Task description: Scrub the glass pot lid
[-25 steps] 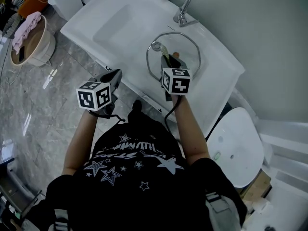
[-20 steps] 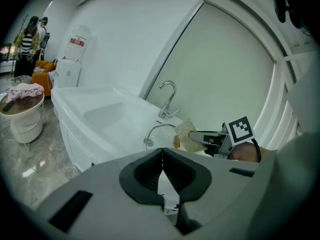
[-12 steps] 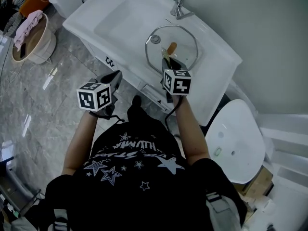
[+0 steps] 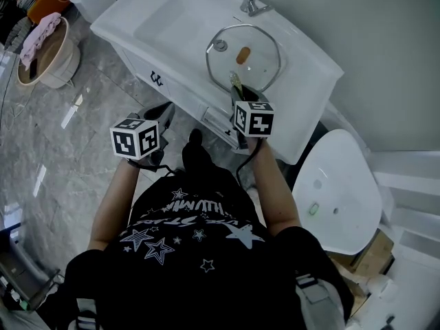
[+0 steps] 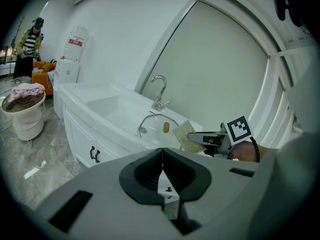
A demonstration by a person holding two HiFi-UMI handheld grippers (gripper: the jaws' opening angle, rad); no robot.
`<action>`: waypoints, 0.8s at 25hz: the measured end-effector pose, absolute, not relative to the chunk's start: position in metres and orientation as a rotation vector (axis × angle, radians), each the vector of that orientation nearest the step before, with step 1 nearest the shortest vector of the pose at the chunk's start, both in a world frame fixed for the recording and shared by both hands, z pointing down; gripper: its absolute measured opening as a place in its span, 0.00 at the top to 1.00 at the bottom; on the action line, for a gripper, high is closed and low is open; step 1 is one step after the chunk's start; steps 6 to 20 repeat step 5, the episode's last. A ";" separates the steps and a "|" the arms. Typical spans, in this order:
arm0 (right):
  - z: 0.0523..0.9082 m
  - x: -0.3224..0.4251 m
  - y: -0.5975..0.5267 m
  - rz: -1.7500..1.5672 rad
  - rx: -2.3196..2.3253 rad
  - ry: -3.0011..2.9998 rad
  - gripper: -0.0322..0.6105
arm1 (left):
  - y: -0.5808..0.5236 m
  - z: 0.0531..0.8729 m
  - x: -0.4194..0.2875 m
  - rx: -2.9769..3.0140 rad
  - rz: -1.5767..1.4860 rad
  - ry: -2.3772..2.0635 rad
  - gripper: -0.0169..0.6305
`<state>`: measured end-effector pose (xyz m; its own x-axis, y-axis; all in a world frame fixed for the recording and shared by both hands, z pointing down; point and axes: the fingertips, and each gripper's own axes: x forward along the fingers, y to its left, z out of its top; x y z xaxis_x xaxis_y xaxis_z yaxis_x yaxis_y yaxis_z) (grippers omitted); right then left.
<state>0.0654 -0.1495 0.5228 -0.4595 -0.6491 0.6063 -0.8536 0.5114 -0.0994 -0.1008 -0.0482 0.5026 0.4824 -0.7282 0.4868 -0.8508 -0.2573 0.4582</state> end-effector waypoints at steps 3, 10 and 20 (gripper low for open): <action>0.525 0.066 -0.136 0.544 1.217 -2.259 0.84 | -0.037 0.506 -0.099 2.044 0.243 -1.299 0.96; 0.527 0.066 -0.128 0.541 1.212 -2.260 0.84 | -0.030 0.508 -0.097 2.038 0.245 -1.302 0.96; 0.527 0.066 -0.128 0.541 1.212 -2.260 0.84 | -0.030 0.508 -0.097 2.038 0.245 -1.302 0.96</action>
